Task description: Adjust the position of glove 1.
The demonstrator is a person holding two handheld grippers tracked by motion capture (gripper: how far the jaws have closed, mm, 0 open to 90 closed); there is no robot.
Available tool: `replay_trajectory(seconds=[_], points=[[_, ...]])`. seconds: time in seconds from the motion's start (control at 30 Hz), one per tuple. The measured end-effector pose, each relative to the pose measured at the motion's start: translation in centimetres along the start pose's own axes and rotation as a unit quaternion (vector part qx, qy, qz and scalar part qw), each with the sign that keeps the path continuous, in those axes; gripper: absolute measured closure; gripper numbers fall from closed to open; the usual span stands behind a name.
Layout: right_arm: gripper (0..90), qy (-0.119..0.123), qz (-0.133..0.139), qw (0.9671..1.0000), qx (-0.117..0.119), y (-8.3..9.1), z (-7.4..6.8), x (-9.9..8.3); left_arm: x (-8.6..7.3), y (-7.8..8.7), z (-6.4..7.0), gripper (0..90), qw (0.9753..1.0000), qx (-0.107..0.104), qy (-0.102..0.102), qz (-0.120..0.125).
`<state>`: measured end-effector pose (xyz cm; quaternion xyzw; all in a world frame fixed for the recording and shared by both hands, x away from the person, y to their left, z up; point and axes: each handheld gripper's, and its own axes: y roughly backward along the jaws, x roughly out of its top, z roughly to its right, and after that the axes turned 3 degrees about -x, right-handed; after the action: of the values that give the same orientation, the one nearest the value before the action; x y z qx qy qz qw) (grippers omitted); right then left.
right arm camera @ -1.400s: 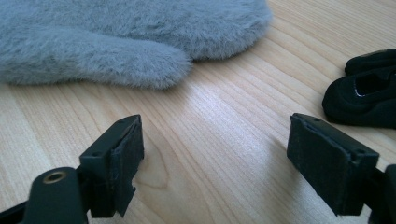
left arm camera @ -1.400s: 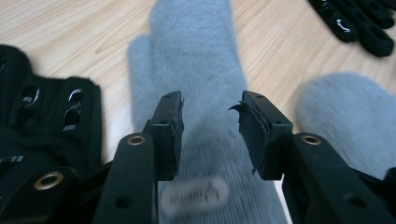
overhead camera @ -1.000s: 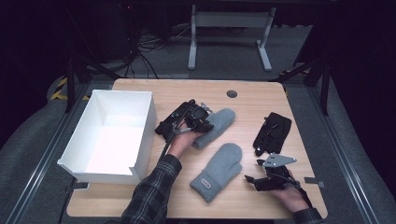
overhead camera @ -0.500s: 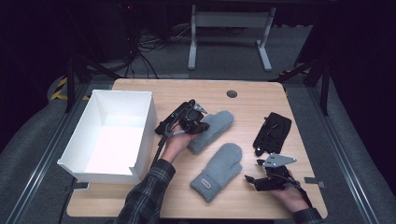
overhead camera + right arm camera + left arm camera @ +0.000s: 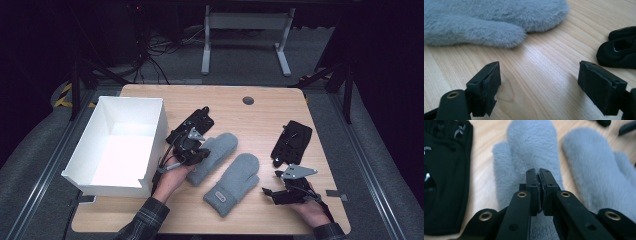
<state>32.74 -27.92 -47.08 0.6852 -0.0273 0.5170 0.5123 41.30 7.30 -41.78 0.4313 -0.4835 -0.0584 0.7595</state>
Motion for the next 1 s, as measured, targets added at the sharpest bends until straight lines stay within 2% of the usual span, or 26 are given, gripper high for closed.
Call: replay_trajectory(seconds=[0.13,0.2,0.23,0.27,0.33,0.37,0.4,0.47,0.6,0.7,0.8,1.0], points=[[19.0,0.0,0.0,1.0,0.0,0.0,0.0,0.0,-1.2,-0.3,0.1,84.4,0.9999,-0.008,0.003,-0.012],[19.0,0.0,0.0,1.0,0.0,0.0,0.0,0.0,-1.5,-0.4,0.2,75.1,0.9999,-0.007,0.004,-0.013],[19.0,0.0,0.0,1.0,0.0,0.0,0.0,0.0,-1.4,0.0,0.2,70.5,1.0,0.0,0.01,-0.001],[19.0,0.0,0.0,1.0,0.0,0.0,0.0,0.0,-1.4,0.0,0.2,66.7,1.0,0.0,0.01,-0.001],[19.0,0.0,0.0,1.0,0.0,0.0,0.0,0.0,-1.1,0.5,-0.2,63.2,0.9997,0.009,0.014,0.018],[19.0,0.0,0.0,1.0,0.0,0.0,0.0,0.0,-0.7,0.8,-0.6,62.4,0.999,0.026,0.027,0.023],[19.0,0.0,0.0,1.0,0.0,0.0,0.0,0.0,-0.7,0.8,-0.6,62.2,0.999,0.026,0.027,0.023],[19.0,0.0,0.0,1.0,0.0,0.0,0.0,0.0,-0.5,0.9,-1.2,62.3,0.9982,0.039,0.04,0.024],[19.0,0.0,0.0,1.0,0.0,0.0,0.0,0.0,-0.9,0.4,-2.4,62.0,0.9965,0.055,0.062,0.011],[19.0,0.0,0.0,1.0,0.0,0.0,0.0,0.0,-1.3,-0.3,-2.2,60.3,0.9971,0.048,0.057,-0.01],[19.0,0.0,0.0,1.0,0.0,0.0,0.0,0.0,-1.8,-0.9,-2.2,59.8,0.9965,0.052,0.061,-0.024],[19.0,0.0,0.0,1.0,0.0,0.0,0.0,0.0,-2.3,-1.7,-2.1,60.8,0.9963,0.048,0.058,-0.04]])
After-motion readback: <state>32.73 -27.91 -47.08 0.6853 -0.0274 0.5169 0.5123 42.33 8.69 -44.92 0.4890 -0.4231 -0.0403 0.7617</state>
